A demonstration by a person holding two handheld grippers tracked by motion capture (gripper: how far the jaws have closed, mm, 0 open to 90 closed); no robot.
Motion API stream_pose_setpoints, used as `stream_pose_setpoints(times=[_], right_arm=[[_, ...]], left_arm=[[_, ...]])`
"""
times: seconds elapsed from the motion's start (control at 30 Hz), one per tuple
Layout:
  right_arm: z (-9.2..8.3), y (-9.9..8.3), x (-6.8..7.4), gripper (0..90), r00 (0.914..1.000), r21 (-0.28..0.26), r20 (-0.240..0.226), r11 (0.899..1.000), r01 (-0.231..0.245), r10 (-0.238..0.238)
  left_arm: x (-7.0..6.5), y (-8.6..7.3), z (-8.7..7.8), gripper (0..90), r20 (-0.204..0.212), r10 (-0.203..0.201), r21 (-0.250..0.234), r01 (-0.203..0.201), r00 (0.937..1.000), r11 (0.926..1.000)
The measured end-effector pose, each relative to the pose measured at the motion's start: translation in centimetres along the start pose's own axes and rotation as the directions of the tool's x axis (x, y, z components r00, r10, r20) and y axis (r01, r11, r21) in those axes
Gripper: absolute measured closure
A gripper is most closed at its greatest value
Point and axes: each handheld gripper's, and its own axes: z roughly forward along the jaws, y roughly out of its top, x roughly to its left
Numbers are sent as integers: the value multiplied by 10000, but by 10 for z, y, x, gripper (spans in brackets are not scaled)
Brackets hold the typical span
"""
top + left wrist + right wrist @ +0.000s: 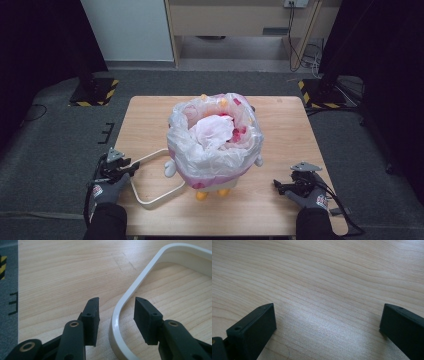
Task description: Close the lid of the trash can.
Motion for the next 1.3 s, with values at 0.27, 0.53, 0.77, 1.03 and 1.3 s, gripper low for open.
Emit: stream_pose_setpoints(times=[0.27,0.53,0.77,1.03,1.3], right_arm=[[0,0,0,7,9999,8,-38,10000,95,-95],[0,0,0,7,9999,-6,-69,9999,136,-136],[0,0,0,7,9999,0,-89,9999,122,-122],[0,0,0,7,9999,0,-95,9999,126,-126],[0,0,0,7,9997,-11,-113,9998,209,-210]], left_arm=[[-3,-2,6,629,141,49,338,-53,9999,9994],[-2,-3,4,775,-65,-235,473,238,9997,9986],[-6,2,-1,782,-409,-176,357,191,9990,9992],[-4,9,-20,781,-1123,-1349,-882,1254,9845,9882],[1,12,-47,778,-1659,-2955,-2490,2500,9408,9357]])
